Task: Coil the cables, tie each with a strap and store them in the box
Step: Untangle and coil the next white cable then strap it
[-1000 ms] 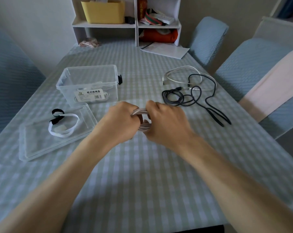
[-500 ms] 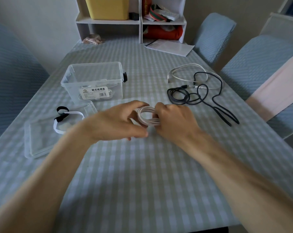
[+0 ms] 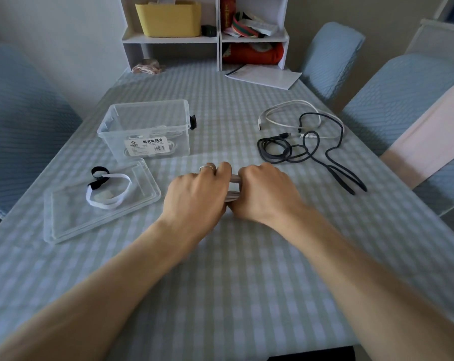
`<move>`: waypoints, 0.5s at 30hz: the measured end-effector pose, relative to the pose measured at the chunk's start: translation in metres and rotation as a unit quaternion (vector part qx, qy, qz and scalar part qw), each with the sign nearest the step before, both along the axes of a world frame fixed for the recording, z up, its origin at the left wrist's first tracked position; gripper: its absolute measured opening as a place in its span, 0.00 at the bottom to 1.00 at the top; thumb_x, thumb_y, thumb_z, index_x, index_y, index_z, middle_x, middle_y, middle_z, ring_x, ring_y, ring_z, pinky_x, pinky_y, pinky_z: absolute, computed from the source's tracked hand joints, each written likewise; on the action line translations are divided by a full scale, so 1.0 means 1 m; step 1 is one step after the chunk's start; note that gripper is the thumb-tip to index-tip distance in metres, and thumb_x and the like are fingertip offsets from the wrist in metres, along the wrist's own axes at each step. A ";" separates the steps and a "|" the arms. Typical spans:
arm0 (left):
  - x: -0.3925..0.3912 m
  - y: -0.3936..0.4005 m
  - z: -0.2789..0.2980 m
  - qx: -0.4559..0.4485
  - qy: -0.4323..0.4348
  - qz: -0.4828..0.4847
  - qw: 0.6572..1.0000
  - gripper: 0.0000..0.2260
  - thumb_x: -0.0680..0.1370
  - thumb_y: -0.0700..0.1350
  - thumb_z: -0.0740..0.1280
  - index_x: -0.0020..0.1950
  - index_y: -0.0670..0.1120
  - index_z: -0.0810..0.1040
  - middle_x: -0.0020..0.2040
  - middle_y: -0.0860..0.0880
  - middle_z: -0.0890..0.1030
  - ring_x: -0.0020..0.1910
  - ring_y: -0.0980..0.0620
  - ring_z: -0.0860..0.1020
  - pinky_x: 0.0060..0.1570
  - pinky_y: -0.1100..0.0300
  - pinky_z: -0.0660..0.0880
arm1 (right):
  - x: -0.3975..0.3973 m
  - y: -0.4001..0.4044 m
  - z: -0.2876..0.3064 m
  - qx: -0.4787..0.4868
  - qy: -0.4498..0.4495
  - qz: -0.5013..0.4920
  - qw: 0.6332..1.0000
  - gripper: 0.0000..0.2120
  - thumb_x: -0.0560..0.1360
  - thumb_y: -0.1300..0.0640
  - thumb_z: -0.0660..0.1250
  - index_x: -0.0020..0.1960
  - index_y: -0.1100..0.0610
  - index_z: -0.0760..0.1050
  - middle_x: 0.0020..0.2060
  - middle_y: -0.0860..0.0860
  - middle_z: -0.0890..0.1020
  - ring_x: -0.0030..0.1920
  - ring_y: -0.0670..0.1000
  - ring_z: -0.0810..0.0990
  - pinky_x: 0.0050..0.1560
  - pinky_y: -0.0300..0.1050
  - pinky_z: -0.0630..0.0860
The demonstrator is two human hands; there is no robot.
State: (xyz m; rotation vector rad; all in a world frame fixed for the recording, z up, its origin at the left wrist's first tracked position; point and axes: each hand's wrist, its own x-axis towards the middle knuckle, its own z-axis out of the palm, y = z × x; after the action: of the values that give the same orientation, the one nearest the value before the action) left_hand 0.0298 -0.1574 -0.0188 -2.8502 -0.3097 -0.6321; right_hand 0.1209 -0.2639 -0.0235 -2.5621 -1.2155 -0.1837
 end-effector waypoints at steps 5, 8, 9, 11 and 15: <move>0.003 -0.006 -0.005 0.026 0.010 0.044 0.999 0.17 0.56 0.37 0.76 0.39 0.44 0.71 0.31 0.46 0.76 0.26 0.44 0.77 0.26 0.63 0.52 | -0.001 -0.004 0.003 -0.001 -0.018 0.041 0.999 0.12 0.72 0.54 0.65 0.35 0.52 0.62 0.29 0.48 0.67 0.32 0.55 0.68 0.32 0.46 0.60; 0.008 -0.008 -0.004 -0.047 0.061 0.095 0.992 0.08 0.72 0.43 0.66 0.43 0.48 0.67 0.39 0.48 0.78 0.35 0.43 0.76 0.30 0.58 0.59 | 0.007 -0.005 0.000 -0.008 -0.105 0.074 0.992 0.09 0.71 0.57 0.64 0.39 0.55 0.63 0.31 0.52 0.72 0.33 0.58 0.69 0.29 0.45 0.55; 0.009 -0.007 -0.003 -0.084 0.080 0.108 0.987 0.05 0.74 0.44 0.64 0.43 0.48 0.67 0.38 0.50 0.75 0.36 0.45 0.73 0.33 0.57 0.62 | 0.008 -0.003 -0.003 0.005 -0.148 0.095 0.984 0.09 0.68 0.60 0.65 0.38 0.55 0.63 0.29 0.53 0.74 0.29 0.59 0.70 0.28 0.42 0.50; 0.009 -0.005 0.002 -0.193 0.101 0.118 0.969 0.02 0.74 0.45 0.63 0.42 0.49 0.71 0.35 0.51 0.70 0.32 0.50 0.69 0.36 0.57 0.65 | 0.010 0.002 -0.007 0.038 -0.192 0.106 0.975 0.10 0.58 0.61 0.65 0.32 0.55 0.63 0.20 0.54 0.73 0.18 0.58 0.69 0.29 0.35 0.47; 0.004 0.003 -0.006 -0.191 0.075 0.091 0.974 0.05 0.75 0.48 0.64 0.43 0.48 0.71 0.37 0.48 0.73 0.38 0.42 0.74 0.38 0.56 0.67 | 0.014 0.005 -0.017 0.047 -0.181 0.122 0.975 0.04 0.61 0.60 0.65 0.35 0.59 0.72 0.24 0.55 0.77 0.22 0.60 0.75 0.28 0.39 0.50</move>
State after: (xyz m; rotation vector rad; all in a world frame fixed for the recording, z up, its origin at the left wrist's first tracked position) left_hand 0.0334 -0.1546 -0.0247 -3.1537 -0.7287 -0.3482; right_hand 0.1354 -0.2594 -0.0410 -2.3347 -1.5946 -0.6594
